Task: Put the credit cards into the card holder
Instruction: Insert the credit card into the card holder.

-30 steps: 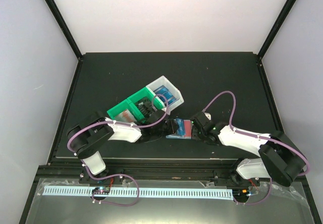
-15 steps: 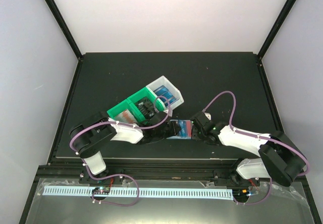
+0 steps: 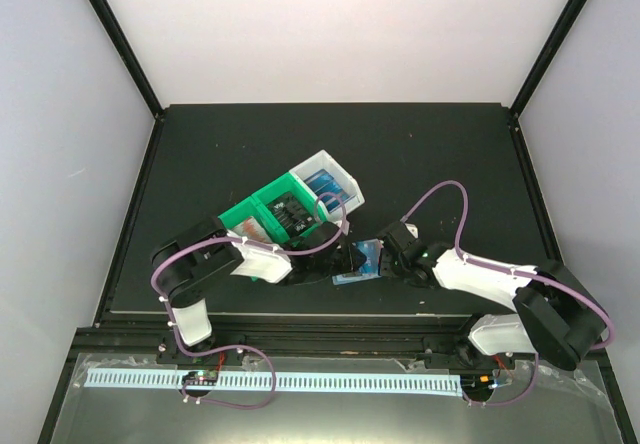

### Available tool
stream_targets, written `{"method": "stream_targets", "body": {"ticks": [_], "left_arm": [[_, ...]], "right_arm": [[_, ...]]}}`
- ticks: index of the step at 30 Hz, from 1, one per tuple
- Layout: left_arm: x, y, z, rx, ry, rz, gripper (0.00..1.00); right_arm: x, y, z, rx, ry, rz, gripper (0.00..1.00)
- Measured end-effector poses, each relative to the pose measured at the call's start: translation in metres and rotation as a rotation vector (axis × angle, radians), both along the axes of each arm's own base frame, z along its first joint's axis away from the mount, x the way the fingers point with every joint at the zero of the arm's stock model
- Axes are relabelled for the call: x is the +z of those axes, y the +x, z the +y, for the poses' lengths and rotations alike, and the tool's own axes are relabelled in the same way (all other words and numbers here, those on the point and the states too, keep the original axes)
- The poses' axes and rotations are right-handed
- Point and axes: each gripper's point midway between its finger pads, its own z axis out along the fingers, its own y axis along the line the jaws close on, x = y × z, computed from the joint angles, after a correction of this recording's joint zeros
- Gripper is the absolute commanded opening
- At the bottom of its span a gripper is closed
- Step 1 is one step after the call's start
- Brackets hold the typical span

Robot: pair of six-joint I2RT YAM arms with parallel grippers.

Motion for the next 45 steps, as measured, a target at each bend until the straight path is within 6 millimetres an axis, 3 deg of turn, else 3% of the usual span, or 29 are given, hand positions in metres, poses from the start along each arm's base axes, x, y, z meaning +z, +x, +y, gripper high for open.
{"method": "stream_targets", "body": {"ticks": [9,17,26,31,37,45], "left_arm": [[0.004,-0.007,-0.004,-0.091,0.043,-0.032,0.4],[0.008,-0.015,0.01,-0.137,0.149,-0.062,0.48],[0.013,-0.02,0.016,-0.178,0.236,-0.082,0.59],[0.017,-0.025,0.018,-0.198,0.265,-0.09,0.59],[0.009,-0.023,0.017,-0.204,0.303,-0.068,0.57],[0.005,-0.02,0.007,-0.22,0.301,-0.063,0.43]], "right_arm": [[0.001,-0.002,0.001,0.004,0.013,0.002,0.52],[0.015,0.0,0.001,0.002,0.04,-0.039,0.58],[0.013,-0.001,0.007,0.029,0.061,-0.026,0.58],[0.008,-0.004,0.013,0.049,0.085,-0.012,0.58],[0.004,-0.006,0.017,0.066,0.1,0.004,0.59],[0.004,-0.004,0.028,0.095,0.15,-0.007,0.58]]}}
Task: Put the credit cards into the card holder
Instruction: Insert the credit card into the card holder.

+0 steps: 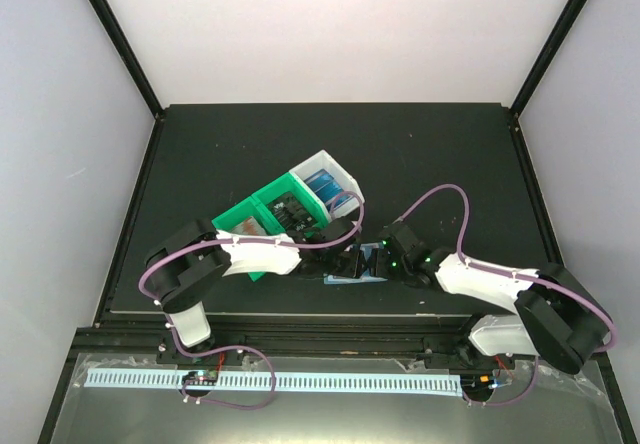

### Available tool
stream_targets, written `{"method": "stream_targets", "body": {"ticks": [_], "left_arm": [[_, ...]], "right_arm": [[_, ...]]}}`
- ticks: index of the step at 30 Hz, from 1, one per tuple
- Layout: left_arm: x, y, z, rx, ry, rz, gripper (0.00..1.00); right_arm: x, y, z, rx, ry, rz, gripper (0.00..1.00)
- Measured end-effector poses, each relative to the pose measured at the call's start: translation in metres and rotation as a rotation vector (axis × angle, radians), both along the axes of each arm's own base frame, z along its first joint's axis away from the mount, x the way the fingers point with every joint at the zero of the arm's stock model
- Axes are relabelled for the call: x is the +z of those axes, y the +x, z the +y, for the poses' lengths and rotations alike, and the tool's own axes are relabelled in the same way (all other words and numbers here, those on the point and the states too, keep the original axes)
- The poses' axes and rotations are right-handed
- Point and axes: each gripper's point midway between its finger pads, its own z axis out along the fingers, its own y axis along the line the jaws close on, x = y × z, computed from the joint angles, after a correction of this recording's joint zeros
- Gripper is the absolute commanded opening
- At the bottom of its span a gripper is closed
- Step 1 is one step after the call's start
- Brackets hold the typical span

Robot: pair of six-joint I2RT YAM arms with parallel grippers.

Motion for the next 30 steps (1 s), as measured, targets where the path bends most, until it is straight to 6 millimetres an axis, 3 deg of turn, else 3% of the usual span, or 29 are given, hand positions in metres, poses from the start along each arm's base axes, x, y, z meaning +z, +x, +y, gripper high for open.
{"method": "stream_targets", "body": {"ticks": [6,14,21,26,30], "left_arm": [[0.001,-0.003,-0.004,-0.029,-0.019,0.007,0.34],[-0.003,-0.018,-0.014,-0.085,-0.105,0.065,0.3],[0.003,-0.023,-0.015,-0.105,-0.146,0.051,0.39],[0.026,-0.021,-0.011,-0.113,-0.162,0.0,0.48],[0.045,-0.014,-0.003,-0.092,-0.156,-0.063,0.5]], "right_arm": [[0.0,0.0,0.002,0.011,0.013,-0.007,0.57],[0.001,0.002,0.002,0.01,0.016,-0.017,0.57],[0.006,0.001,-0.001,-0.007,0.026,-0.032,0.58],[0.019,0.003,-0.005,-0.02,0.034,-0.067,0.58],[0.019,-0.001,-0.009,-0.016,0.006,-0.063,0.59]]}}
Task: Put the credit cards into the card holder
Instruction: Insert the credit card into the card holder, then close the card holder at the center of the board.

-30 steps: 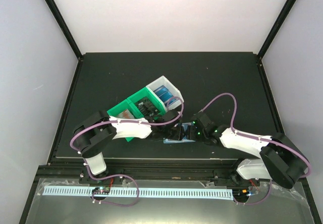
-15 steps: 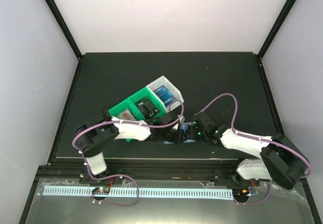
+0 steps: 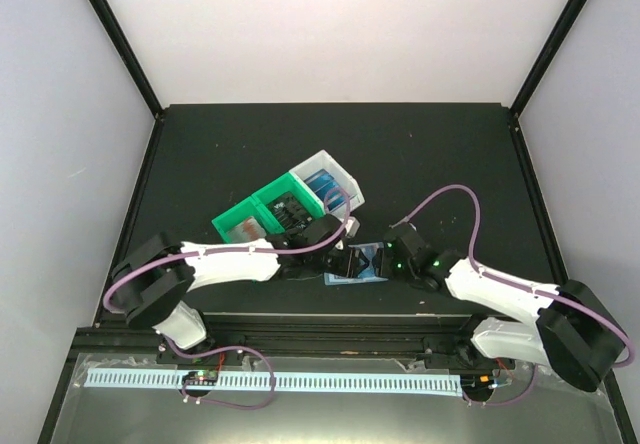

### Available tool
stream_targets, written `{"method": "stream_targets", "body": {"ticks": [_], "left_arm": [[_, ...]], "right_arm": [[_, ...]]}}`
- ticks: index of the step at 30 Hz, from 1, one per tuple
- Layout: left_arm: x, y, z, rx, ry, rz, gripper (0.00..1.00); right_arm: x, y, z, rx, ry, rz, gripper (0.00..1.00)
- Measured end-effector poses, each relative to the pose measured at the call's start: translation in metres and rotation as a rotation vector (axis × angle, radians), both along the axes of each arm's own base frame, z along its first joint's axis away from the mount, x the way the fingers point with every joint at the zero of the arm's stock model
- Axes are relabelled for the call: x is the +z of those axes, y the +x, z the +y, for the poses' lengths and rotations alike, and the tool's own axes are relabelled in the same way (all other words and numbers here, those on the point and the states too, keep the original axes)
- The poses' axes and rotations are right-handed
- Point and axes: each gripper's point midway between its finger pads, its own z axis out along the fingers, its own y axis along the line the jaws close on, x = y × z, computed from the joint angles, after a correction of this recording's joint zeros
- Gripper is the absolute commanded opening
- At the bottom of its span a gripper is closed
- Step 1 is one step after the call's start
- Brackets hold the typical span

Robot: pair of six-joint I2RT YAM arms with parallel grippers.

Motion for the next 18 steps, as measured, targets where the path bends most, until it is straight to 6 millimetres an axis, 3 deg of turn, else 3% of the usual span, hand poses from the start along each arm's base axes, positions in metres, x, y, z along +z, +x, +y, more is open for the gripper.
{"method": "stream_targets", "body": {"ticks": [4,7,13,18], "left_arm": [[0.017,0.008,0.013,0.045,0.021,-0.068,0.4],[0.016,0.009,0.022,0.065,0.044,-0.088,0.29],[-0.017,0.0,0.044,0.074,0.129,-0.051,0.2],[-0.043,-0.009,0.06,0.09,0.166,0.005,0.17]], "right_arm": [[0.004,-0.003,-0.002,0.011,-0.067,-0.006,0.61],[0.011,-0.001,0.006,0.03,-0.129,-0.023,0.62],[0.011,0.003,0.031,0.086,-0.254,-0.038,0.67],[-0.01,0.0,0.044,0.142,-0.358,-0.007,0.7]]}}
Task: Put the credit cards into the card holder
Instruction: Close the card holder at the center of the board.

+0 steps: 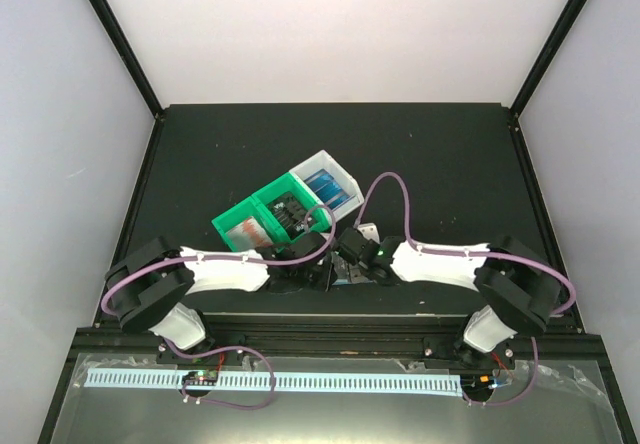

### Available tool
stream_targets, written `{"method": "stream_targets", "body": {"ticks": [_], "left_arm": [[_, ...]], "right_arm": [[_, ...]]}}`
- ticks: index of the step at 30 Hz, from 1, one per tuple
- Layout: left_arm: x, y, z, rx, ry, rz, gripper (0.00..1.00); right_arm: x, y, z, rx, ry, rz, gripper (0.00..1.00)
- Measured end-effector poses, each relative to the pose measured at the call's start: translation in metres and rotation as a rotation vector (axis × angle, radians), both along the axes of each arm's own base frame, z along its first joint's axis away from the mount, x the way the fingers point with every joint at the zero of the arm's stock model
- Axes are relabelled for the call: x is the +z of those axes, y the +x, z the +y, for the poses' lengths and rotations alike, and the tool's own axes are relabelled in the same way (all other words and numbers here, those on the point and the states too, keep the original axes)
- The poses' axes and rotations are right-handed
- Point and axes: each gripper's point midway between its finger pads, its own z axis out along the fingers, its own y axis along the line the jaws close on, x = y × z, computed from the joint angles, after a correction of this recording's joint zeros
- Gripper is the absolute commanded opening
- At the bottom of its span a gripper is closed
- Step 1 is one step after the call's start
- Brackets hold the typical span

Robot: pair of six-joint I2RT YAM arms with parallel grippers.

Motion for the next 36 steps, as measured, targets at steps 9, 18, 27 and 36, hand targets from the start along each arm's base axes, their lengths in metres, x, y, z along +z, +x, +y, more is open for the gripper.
{"method": "stream_targets", "body": {"ticks": [9,18,27,36], "left_arm": [[-0.014,-0.004,0.009,0.06,-0.036,0.04,0.16],[-0.014,-0.006,0.013,0.079,-0.056,0.039,0.18],[0.004,-0.011,0.019,0.051,-0.075,0.017,0.39],[0.048,-0.005,0.019,0.054,-0.173,-0.061,0.44]], "right_arm": [[-0.011,0.004,-0.008,-0.022,-0.105,-0.014,0.7],[-0.008,0.006,-0.016,-0.088,-0.143,-0.033,0.65],[0.017,0.001,-0.014,-0.099,-0.005,-0.067,0.69],[0.054,-0.008,0.006,-0.054,0.268,-0.099,0.68]]}}
